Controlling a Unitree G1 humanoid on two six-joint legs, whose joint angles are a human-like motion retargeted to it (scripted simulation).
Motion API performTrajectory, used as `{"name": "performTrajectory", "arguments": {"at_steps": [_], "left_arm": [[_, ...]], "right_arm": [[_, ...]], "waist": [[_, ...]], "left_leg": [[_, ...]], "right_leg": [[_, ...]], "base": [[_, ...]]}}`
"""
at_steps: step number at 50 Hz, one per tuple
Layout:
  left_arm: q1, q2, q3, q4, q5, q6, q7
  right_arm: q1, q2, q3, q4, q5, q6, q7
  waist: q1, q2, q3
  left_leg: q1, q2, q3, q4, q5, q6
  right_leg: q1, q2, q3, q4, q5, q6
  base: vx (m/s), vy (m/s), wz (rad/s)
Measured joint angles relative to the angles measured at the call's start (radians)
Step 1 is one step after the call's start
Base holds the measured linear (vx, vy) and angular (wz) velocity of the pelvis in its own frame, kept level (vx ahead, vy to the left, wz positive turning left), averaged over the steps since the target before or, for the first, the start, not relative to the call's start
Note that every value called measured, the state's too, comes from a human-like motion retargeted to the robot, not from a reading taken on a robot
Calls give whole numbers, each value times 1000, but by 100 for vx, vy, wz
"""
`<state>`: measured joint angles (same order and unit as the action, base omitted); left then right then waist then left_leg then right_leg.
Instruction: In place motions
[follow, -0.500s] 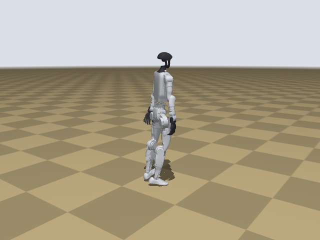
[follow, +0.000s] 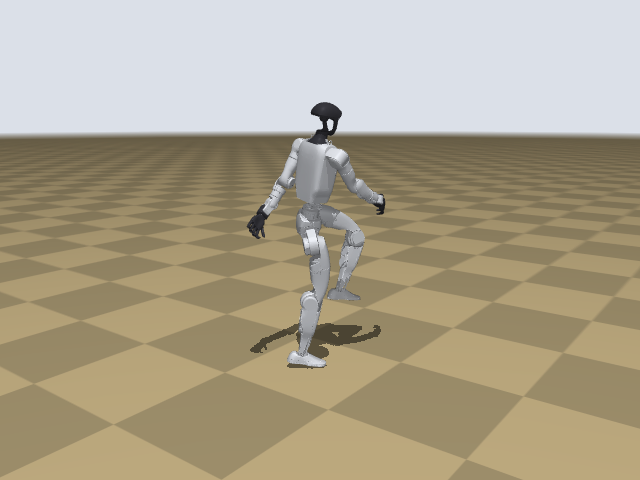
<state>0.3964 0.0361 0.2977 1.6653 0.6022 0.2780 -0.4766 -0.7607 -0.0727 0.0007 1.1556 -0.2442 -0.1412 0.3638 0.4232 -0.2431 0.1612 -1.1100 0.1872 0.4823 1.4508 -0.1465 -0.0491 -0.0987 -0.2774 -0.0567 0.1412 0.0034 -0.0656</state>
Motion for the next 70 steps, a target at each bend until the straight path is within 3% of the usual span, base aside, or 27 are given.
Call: {"name": "performTrajectory", "arguments": {"at_steps": [1, 2, 4, 7, 12, 15, 18, 20, 22, 25, 27, 32, 36, 38, 41, 43, 45, 47, 49, 53, 57, 60, 65, 70], "left_arm": [[-14, 10, -7, 0, 2, 3, 6], [-25, 15, -13, 0, 4, 6, 11], [-33, 7, -14, -7, 4, 9, 16], [-31, 3, -4, -46, -10, -6, 21], [-41, 17, 30, -103, -75, -11, 45], [-61, 28, 54, -125, -121, -5, 55], [-104, 46, 81, -125, -179, 6, 74], [-126, 57, 96, -130, -215, 5, 93], [-139, 65, 103, -138, -236, 0, 108], [-157, 69, 106, -142, -258, -1, 123], [-181, 72, 100, -136, -270, -1, 131], [-291, 93, 44, -85, -308, 4, 156], [-389, 96, -31, -33, -347, 25, 201], [-423, 78, -50, -47, -370, 47, 244], [-456, 29, -110, -109, -453, -1, 325], [-505, 0, -165, -166, -501, -37, 355], [-575, -25, -205, -237, -527, -52, 377], [-667, -30, -238, -297, -556, -62, 399], [-772, -19, -229, -350, -558, -60, 418], [-957, -5, -234, -460, -548, -82, 440], [-1066, 11, -273, -565, -594, -101, 448], [-1097, 13, -285, -622, -608, -119, 427], [-1074, 11, -305, -635, -604, -134, 441], [-920, 8, -359, -598, -574, -150, 398]], "right_arm": [[-20, -3, -6, -12, 3, -4, 6], [-40, -4, -9, -19, 7, -6, 10], [-64, 1, -5, -18, 16, -2, 7], [-49, 14, 2, -6, 4, 1, -17], [50, 37, 8, 33, -68, -6, -52], [133, 57, 2, 70, -93, -9, -60], [215, 73, -11, 110, -71, -17, -35], [264, 81, -7, 130, -38, -8, -25], [306, 85, -5, 147, -29, -1, -40], [366, 79, 9, 172, -48, -2, -75], [405, 66, 22, 177, -79, -8, -87], [523, 25, 0, 166, -166, -36, -119], [633, -10, -58, 202, -193, -30, -146], [682, -20, -88, 233, -206, -8, -155], [759, -47, -125, 277, -224, 7, -176], [804, -77, -146, 299, -253, 0, -189], [838, -114, -156, 322, -292, -3, -218], [874, -147, -161, 363, -333, 14, -267], [899, -173, -173, 415, -362, 51, -306], [964, -197, -224, 507, -344, 101, -320], [1038, -212, -277, 544, -285, 135, -337], [1069, -216, -312, 544, -233, 169, -357], [1020, -201, -339, 544, -200, 130, -322], [960, -167, -323, 471, -263, 101, -232]], "waist": [[-6, 1, 2], [-3, 0, 8], [23, -2, 23], [3, 8, -28], [-79, 64, -142], [-143, 117, -198], [-226, 177, -232], [-264, 214, -240], [-296, 246, -255], [-362, 259, -272], [-424, 250, -286], [-443, 221, -267], [-403, 206, -244], [-393, 210, -224], [-429, 250, -195], [-475, 297, -170], [-511, 324, -135], [-578, 353, -128], [-670, 369, -118], [-814, 425, -43], [-879, 446, -10], [-889, 454, -5], [-848, 425, -18], [-761, 401, -92]], "left_leg": [[26, 89, 67, 20, -36, 78], [38, 119, 90, 21, -48, 114], [33, -4, 6, -38, 12, 47], [125, -30, 0, -106, 85, 3], [358, -125, -90, -345, 242, -141], [548, -197, -167, -588, 332, -186], [728, -233, -284, -829, 347, -158], [862, -234, -349, -1016, 329, -131], [968, -227, -389, -1176, 112, -157], [1050, -217, -338, -1339, -161, -59], [1078, -176, -142, -1399, -228, -35], [1080, -207, -136, -1446, -288, -5], [1096, -224, -170, -1441, -329, -26], [1105, -241, -273, -1440, -349, -25], [1116, -233, -397, -1433, -368, -31], [1125, -167, -311, -1426, -394, -59], [1133, -125, -210, -1417, -420, -71], [1114, -111, -213, -1413, -436, -47], [1089, -111, -203, -1410, -439, -6], [1049, -23, -208, -1365, -409, 38], [1012, 42, -198, -1319, -361, 74], [1008, 63, -197, -1299, -349, 72], [1052, 36, -165, -1316, -358, 39], [1088, 3, -108, -1359, -371, 9]], "right_leg": [[-11, 6, -24, 19, -9, -11], [-15, 7, -34, 30, -15, -17], [1, -10, -11, 23, -11, -11], [13, 1, -44, -3, -10, -4], [38, 65, -127, -41, -18, 11], [58, 117, -180, -55, -27, 17], [93, 173, -241, -69, -41, 26], [114, 213, -259, -74, -51, 34], [115, 252, -270, -76, -58, 41], [123, 258, -298, -87, -61, 58], [115, 234, -339, -91, -61, 76], [102, 197, -358, -77, -55, 101], [91, 183, -332, -21, -67, 107], [76, 185, -308, 38, -59, 94], [21, 189, -312, 204, 89, 72], [-79, 170, -324, 406, 264, 67], [-221, 131, -292, 652, 417, -4], [-383, 94, -290, 912, 313, -28], [-543, -13, -325, 1144, 233, -65], [-811, 19, -315, 1359, 191, -71], [-963, 31, -367, 1371, 148, -101], [-970, 37, -402, 1312, 143, -97], [-811, 51, -395, 1174, 159, -59], [-561, 106, -337, 952, 249, 4]], "base": [[-1, -14, 48], [0, -9, 21], [1, 0, -23], [7, 0, 44], [14, 6, 66], [10, 7, 72], [6, 13, 69], [0, 13, 21], [-6, 21, 22], [-7, 18, 53], [-19, 27, 91], [-21, 19, 24], [-21, 22, -36], [-15, 9, -57], [-11, 16, -7], [-28, 26, 31], [-32, 33, 10], [-23, 27, 45], [-19, 20, 93], [-16, 5, 113], [-2, 1, 43], [0, 0, 0], [-3, -3, -38], [10, -7, -64]]}}
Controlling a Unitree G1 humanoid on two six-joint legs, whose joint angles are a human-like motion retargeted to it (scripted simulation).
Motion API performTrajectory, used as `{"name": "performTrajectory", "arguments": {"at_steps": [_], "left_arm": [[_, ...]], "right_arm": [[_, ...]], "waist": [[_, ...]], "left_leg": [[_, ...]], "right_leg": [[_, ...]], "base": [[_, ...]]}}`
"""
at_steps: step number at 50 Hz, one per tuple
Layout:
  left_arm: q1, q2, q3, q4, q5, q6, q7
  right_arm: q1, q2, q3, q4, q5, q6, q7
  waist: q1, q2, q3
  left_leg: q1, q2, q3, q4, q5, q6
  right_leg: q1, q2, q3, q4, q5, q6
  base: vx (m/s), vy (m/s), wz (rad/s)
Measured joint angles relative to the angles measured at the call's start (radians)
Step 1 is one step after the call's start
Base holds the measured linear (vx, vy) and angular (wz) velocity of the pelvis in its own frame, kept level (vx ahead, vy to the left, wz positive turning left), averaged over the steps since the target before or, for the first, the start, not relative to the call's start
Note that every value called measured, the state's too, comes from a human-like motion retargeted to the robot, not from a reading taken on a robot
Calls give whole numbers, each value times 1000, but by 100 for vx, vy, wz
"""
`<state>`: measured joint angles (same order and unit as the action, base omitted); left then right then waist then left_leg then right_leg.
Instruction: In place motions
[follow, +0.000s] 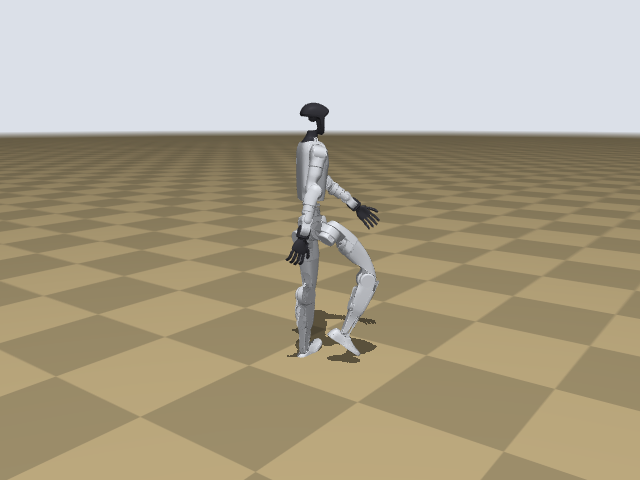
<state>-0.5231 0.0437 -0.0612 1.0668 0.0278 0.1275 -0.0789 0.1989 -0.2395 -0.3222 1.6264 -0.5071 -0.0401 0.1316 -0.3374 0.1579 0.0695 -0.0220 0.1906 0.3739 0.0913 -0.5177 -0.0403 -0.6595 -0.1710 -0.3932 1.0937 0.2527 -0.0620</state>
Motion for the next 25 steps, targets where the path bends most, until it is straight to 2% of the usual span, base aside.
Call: {"name": "performTrajectory", "arguments": {"at_steps": [4, 8, 10, 12, 14, 18, 22, 25], "left_arm": [[150, -11, -30, 74, 11, -4, -44], [277, -34, -4, 181, 63, 11, -102], [330, -41, 18, 232, 94, 22, -126], [372, -48, 47, 281, 122, 35, -140], [403, -49, 79, 326, 145, 44, -146], [450, -27, 141, 413, 173, 46, -132], [505, 3, 232, 503, 164, 71, -107], [596, 30, 280, 579, 136, 69, -119]], "right_arm": [[-58, 24, 52, -74, -42, -23, 38], [-104, 38, 103, -124, -104, -47, 43], [-118, 40, 128, -144, -132, -56, 34], [-127, 40, 143, -155, -156, -62, 24], [-133, 44, 151, -155, -168, -62, 10], [-166, 50, 177, -105, -111, -47, -16], [-237, 60, 240, 5, -18, -28, -48], [-317, 79, 300, 74, -9, 3, -77]], "waist": [[70, -28, -71], [129, -75, -129], [171, -95, -152], [218, -133, -166], [254, -153, -170], [281, -154, -156], [271, -145, -142], [254, -128, -135]], "left_leg": [[11, -39, 46, -32, -15, -26], [20, -93, 64, -56, -21, -50], [25, -118, 81, -66, -22, -59], [32, -158, 95, -74, -18, -64], [36, -178, 106, -81, -10, -67], [30, -175, 110, -81, 13, -66], [23, -155, 121, -63, 52, -63], [14, -110, 136, -6, 118, -93]], "right_leg": [[219, 69, 60, -296, 173, 47], [421, 116, 147, -605, 219, 81], [499, 124, 172, -726, 35, 85], [560, 86, 128, -842, -60, 107], [588, 89, 120, -921, -135, 89], [605, 97, 90, -988, -221, 71], [612, 105, 75, -997, -261, 77], [618, 121, 60, -986, -283, 65]], "base": [[11, -6, -67], [18, -11, -43], [21, -8, -69], [23, -10, -74], [20, -11, -59], [12, -10, -9], [18, -20, 18], [19, -23, 15]]}}
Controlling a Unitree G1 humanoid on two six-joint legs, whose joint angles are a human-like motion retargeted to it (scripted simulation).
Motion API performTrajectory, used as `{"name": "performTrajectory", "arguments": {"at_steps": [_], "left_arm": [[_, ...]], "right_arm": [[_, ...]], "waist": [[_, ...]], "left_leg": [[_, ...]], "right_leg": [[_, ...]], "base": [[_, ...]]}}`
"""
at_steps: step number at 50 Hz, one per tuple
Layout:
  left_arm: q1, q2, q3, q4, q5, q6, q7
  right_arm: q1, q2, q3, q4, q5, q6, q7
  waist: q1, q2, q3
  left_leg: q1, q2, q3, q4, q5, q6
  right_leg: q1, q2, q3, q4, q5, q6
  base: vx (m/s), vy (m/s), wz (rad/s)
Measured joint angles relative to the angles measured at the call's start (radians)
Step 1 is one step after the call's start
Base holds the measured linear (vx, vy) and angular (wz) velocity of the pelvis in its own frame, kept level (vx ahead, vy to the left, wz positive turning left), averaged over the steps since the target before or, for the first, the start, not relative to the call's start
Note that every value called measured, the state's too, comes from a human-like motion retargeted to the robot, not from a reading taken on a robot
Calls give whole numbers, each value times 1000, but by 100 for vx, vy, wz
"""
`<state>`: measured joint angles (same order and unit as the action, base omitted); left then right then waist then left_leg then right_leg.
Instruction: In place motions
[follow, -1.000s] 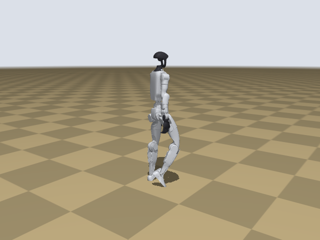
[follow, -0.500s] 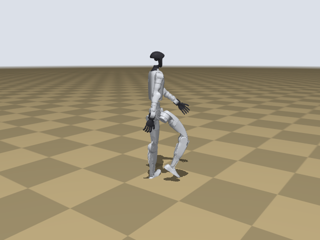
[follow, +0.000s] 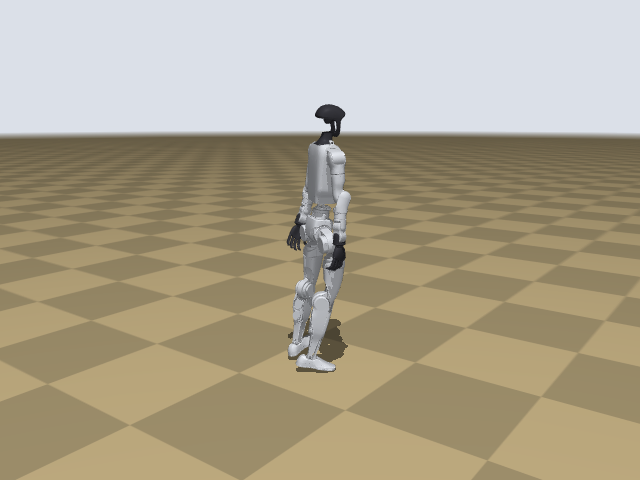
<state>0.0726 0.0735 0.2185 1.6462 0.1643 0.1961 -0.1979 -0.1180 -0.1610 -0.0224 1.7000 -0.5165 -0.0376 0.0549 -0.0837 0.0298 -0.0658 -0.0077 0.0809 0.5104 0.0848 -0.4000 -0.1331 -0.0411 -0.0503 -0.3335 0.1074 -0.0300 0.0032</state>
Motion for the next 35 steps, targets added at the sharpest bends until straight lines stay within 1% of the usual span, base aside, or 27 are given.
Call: {"name": "performTrajectory", "arguments": {"at_steps": [2, 3, 5, 6, 7, 8, 9, 10, 12, 13, 15, 17, 18, 19, 20, 21, 22, 23, 25, 27, 28, 30, 32, 35], "left_arm": [[89, 21, -14, 35, 23, -16, -40], [137, 29, -18, 47, 64, -12, -64], [224, 37, -30, 54, 159, 34, -92], [262, 46, -35, 54, 202, 58, -91], [299, 54, -37, 54, 241, 79, -89], [338, 57, -33, 54, 273, 95, -88], [368, 62, -30, 54, 298, 114, -103], [395, 67, -26, 54, 320, 134, -125], [435, 61, -4, 54, 357, 177, -199], [449, 55, 13, 54, 370, 189, -240], [482, 45, 39, 54, 377, 196, -316], [497, 41, 62, 54, 377, 201, -352], [500, 42, 69, 54, 374, 201, -352], [503, 44, 76, 54, 367, 203, -348], [504, 47, 81, 54, 358, 204, -341], [498, 48, 83, 54, 350, 208, -338], [489, 48, 84, 54, 344, 210, -337], [476, 49, 83, 54, 342, 209, -341], [435, 52, 78, 54, 344, 194, -351], [403, 52, 79, 54, 348, 170, -339], [369, 61, 83, 54, 352, 155, -331], [338, 61, 87, 46, 351, 135, -318], [276, 75, 106, 42, 323, 125, -296], [237, 65, 132, -28, 250, 109, -268]], "right_arm": [[-56, 21, 34, -6, -17, 4, 1], [-89, 34, 49, -19, -21, 0, 14], [-166, 61, 61, -61, -22, -6, 48], [-213, 75, 55, -89, -10, -17, 65], [-264, 87, 49, -116, 7, -30, 83], [-321, 96, 43, -139, 33, -44, 104], [-381, 103, 21, -166, 50, -47, 122], [-442, 108, -9, -194, 64, -44, 137], [-570, 117, -50, -262, 96, -50, 156], [-636, 112, -50, -302, 123, -60, 177], [-748, 109, -19, -387, 175, -83, 212], [-851, 86, 25, -469, 228, -105, 221], [-897, 67, 49, -502, 254, -116, 215], [-936, 51, 67, -529, 269, -127, 202], [-970, 36, 81, -553, 280, -136, 185], [-996, 26, 87, -565, 282, -141, 157], [-1018, 18, 92, -574, 284, -146, 129], [-1033, 15, 94, -576, 286, -152, 101], [-1051, 14, 95, -567, 297, -166, 64], [-1030, 28, 89, -553, 294, -164, 58], [-1009, 32, 77, -545, 282, -164, 59], [-967, 45, 70, -525, 266, -160, 62], [-876, 58, 44, -520, 203, -182, 71], [-764, 91, 31, -499, 142, -198, 74]], "waist": [[1, 9, 22], [14, 13, 37], [43, -17, 80], [73, -36, 101], [100, -50, 119], [124, -54, 132], [155, -54, 150], [190, -52, 170], [309, -70, 240], [366, -91, 281], [473, -158, 364], [571, -238, 441], [613, -278, 477], [642, -305, 498], [664, -325, 510], [674, -338, 516], [680, -348, 517], [680, -351, 509], [671, -344, 469], [653, -326, 397], [626, -301, 353], [602, -281, 278], [533, -229, 200], [432, -181, 117]], "left_leg": [[0, 25, 1, 74, 102, -29], [6, 41, 34, 124, 192, -47], [-53, 87, 65, 346, 452, -85], [-140, 135, 57, 529, 565, -52], [-234, 162, 24, 697, 640, -33], [-343, 146, -59, 838, 637, -46], [-438, 203, -74, 1000, 614, -34], [-525, 296, -55, 1172, 580, -9], [-688, 351, -46, 1370, 462, 42], [-768, 350, -37, 1426, 389, 65], [-889, 324, 12, 1464, 232, 116], [-973, 293, 72, 1430, 94, 192], [-996, 278, 109, 1402, 45, 234], [-1012, 267, 133, 1375, 11, 272], [-1024, 257, 151, 1349, -15, 309], [-1030, 248, 163, 1341, -18, 333], [-1030, 240, 173, 1334, -14, 348], [-1019, 236, 181, 1330, 3, 347], [-984, 228, 185, 1319, 62, 320], [-917, 218, 188, 1294, 132, 270], [-898, 214, 156, 1284, 177, 235], [-808, 203, 154, 1245, 254, 161], [-751, 186, 57, 1205, 338, 85], [-590, 114, -33, 1047, 429, 14]], "right_leg": [[17, 20, 10, 10, -12, -11], [25, 30, 28, 18, -17, -18], [45, 3, 63, 39, -29, -21], [48, -16, 81, 52, -37, -18], [50, -27, 94, 64, -42, -18], [48, -27, 97, 72, -43, -24], [50, -17, 97, 84, -47, -37], [52, -2, 95, 98, -53, -55], [56, -15, 166, 127, -51, -78], [54, -46, 205, 151, -56, -78], [31, -136, 285, 219, -74, -81], [-43, -239, 379, 298, -85, -77], [-88, -289, 422, 336, -87, -75], [-122, -319, 450, 363, -90, -74], [-150, -340, 471, 384, -92, -73], [-166, -355, 478, 400, -98, -72], [-177, -365, 480, 412, -105, -72], [-179, -367, 472, 416, -111, -73], [-175, -344, 440, 405, -120, -75], [-152, -310, 401, 359, -118, -71], [-129, -274, 348, 330, -115, -76], [-108, -240, 308, 283, -109, -74], [-45, -173, 206, 218, -101, -82], [21, -118, 131, 144, -91, -67]], "base": [[27, -31, -39], [24, -27, -79], [15, -24, -83], [7, -34, -69], [3, -38, -52], [3, -36, -35], [4, -36, -23], [1, -32, -67], [-11, -16, -138], [-20, -3, -173], [-14, 0, -181], [-5, -3, -136], [1, -6, -75], [6, -10, -36], [11, -11, -3], [13, -9, 17], [13, -6, 34], [12, -6, 44], [10, -7, 51], [13, -8, 72], [16, -4, 104], [18, 0, 97], [19, -3, 142], [19, 7, 120]]}}
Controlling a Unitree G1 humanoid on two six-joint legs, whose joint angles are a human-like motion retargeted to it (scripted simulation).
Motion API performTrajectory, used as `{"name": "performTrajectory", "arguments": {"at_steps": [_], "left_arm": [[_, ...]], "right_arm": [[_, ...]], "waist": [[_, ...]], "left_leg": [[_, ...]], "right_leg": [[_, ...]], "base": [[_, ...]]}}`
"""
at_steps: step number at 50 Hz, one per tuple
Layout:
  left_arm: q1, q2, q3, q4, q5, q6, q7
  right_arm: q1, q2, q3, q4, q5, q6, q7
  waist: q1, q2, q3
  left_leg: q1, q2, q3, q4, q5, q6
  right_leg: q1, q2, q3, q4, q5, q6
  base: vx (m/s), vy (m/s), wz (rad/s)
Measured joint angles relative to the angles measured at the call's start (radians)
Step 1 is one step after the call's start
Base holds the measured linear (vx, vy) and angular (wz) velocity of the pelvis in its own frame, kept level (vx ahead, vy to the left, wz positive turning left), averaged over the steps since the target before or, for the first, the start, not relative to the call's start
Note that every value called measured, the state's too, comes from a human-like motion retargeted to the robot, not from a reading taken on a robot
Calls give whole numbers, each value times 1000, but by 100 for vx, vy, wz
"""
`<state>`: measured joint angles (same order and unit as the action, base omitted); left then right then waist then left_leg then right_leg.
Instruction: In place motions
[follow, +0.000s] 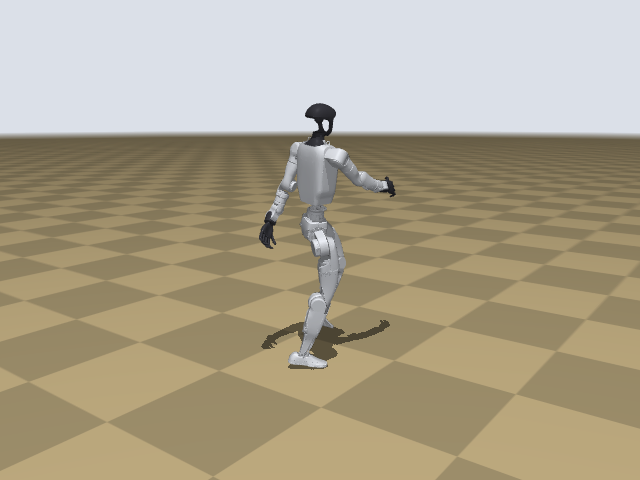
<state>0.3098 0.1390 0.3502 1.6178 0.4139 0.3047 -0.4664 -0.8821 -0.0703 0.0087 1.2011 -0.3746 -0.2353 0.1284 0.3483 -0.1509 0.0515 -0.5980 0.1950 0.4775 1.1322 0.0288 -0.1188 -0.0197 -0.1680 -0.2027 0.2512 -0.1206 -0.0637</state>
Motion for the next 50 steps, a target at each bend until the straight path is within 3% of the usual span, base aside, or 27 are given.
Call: {"name": "performTrajectory", "arguments": {"at_steps": [6, 8, 10, 14, 18, 22, 25, 27, 28, 31, 35, 39, 42, 45, 50], "left_arm": [[-74, -15, 21, -67, -121, -38, 77], [-98, -10, 14, -72, -141, -41, 92], [-123, -2, 1, -74, -152, -41, 108], [-181, 8, -38, -53, -167, -44, 149], [-282, 12, -102, 23, -187, -37, 184], [-396, 1, -216, 66, -207, -37, 258], [-490, -32, -319, 1, -210, -23, 300], [-564, -66, -329, -71, -208, -44, 309], [-607, -82, -333, -101, -218, -65, 303], [-773, -105, -294, -176, -261, -88, 305], [-1012, -95, -237, -276, -308, -103, 341], [-1163, -38, -215, -383, -370, -117, 369], [-1236, -12, -199, -427, -379, -128, 375], [-1275, -11, -206, -435, -370, -131, 373], [-1215, -40, -256, -409, -335, -140, 373]], "right_arm": [[195, 71, 4, 46, -58, -4, 53], [249, 89, 15, 54, -66, -2, 60], [299, 99, 29, 61, -74, -2, 59], [393, 90, 66, 60, -105, -2, 67], [534, 59, 66, 34, -159, 12, 76], [707, 15, 29, 75, -163, 32, 70], [810, -15, -55, 180, -193, 75, 47], [870, -48, -98, 263, -203, 98, 7], [905, -68, -110, 307, -199, 97, -27], [987, -136, -135, 447, -198, 115, -143], [1107, -202, -178, 499, -218, 239, -230], [1219, -262, -229, 499, -253, 342, -228], [1268, -289, -274, 499, -213, 381, -201], [1278, -285, -323, 499, -124, 378, -180], [1242, -241, -360, 499, -56, 312, -151]], "waist": [[-150, 66, -137], [-199, 98, -170], [-253, 129, -189], [-316, 143, -183], [-363, 135, -188], [-361, 136, -154], [-354, 171, -102], [-368, 201, -69], [-395, 224, -54], [-481, 273, -21], [-688, 357, 113], [-899, 425, 180], [-972, 452, 224], [-980, 447, 231], [-914, 446, 118]], "left_leg": [[335, -163, -164, -543, 40, -59], [424, -178, -216, -716, 8, -65], [499, -178, -249, -860, -140, -98], [591, -175, -176, -1043, -377, -1], [586, -199, -181, -1101, -461, 48], [587, -203, -231, -1079, -504, 29], [595, -173, -263, -1049, -520, -11], [598, -155, -260, -1033, -544, -31], [599, -143, -272, -1026, -553, -34], [585, -140, -282, -1002, -563, -10], [571, -53, -332, -952, -554, 34], [491, 59, -325, -891, -506, 82], [442, 112, -351, -830, -494, 91], [441, 110, -361, -821, -502, 84], [477, 45, -344, -921, -515, 68]], "right_leg": [[44, 73, -64, -94, 11, 37], [46, 112, -86, -118, 15, 42], [47, 147, -114, -133, 16, 49], [50, 150, -143, -145, 25, 68], [30, 118, -184, -128, 23, 91], [-6, 100, -208, -3, 56, 71], [-114, 54, -215, 277, 259, 47], [-245, 26, -177, 513, 405, -14], [-317, 38, -144, 633, 429, -36], [-553, -80, -174, 1026, 340, -115], [-842, -101, -192, 1327, 292, -100], [-1147, -125, -269, 1389, 236, -124], [-1243, -122, -318, 1329, 214, -142], [-1218, -123, -325, 1269, 204, -143], [-990, -101, -337, 1152, 225, -111]], "base": [[8, 18, 56], [-4, 22, 38], [-10, 24, 53], [-20, 29, 23], [-22, 32, 38], [-14, 23, 22], [-25, 35, 5], [-25, 36, 12], [-15, 34, 37], [-14, 40, 44], [-23, 20, 135], [-4, 5, 122], [-1, 1, 36], [0, 0, 0], [2, -4, -28]]}}
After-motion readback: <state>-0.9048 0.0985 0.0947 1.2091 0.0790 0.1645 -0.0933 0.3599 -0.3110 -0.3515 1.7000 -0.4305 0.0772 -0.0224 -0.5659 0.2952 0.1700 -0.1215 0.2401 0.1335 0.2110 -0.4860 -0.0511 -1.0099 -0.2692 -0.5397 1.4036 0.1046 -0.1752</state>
